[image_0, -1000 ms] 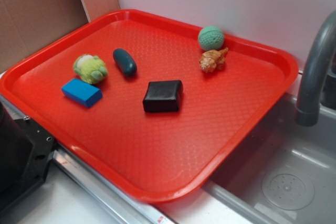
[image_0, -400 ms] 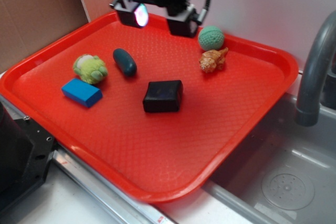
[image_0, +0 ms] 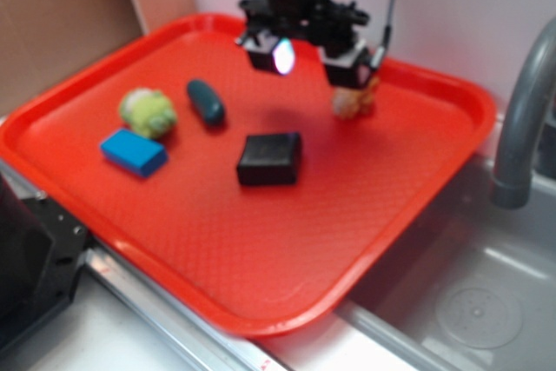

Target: Grab the shell.

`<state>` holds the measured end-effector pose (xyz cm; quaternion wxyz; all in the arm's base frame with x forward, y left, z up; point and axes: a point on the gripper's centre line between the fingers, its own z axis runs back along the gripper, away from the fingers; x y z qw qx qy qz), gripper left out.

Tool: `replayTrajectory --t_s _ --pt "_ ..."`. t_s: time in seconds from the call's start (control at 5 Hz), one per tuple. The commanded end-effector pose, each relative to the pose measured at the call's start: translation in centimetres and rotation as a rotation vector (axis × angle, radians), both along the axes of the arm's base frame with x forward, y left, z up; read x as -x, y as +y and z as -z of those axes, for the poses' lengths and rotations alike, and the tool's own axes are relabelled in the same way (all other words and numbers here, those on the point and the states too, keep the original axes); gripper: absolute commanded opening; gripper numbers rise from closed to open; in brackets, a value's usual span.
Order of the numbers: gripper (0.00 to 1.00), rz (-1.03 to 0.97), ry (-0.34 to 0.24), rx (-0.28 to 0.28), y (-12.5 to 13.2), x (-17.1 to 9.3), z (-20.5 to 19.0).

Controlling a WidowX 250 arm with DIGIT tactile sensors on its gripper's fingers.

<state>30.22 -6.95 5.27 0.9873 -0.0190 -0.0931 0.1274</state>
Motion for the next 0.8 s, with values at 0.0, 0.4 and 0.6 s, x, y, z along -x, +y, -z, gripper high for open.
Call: replayTrajectory --t_s 0.0,0.4,0.6 --pt "1.0 0.075 -0.044 0.111 -2.7 -2.7 1.5" --pt "0.0 0.063 0.051 0.059 -2.3 -3.6 2.2" --pt "0.0 0.12 0.054 0.05 -2.0 -2.6 -0.3"
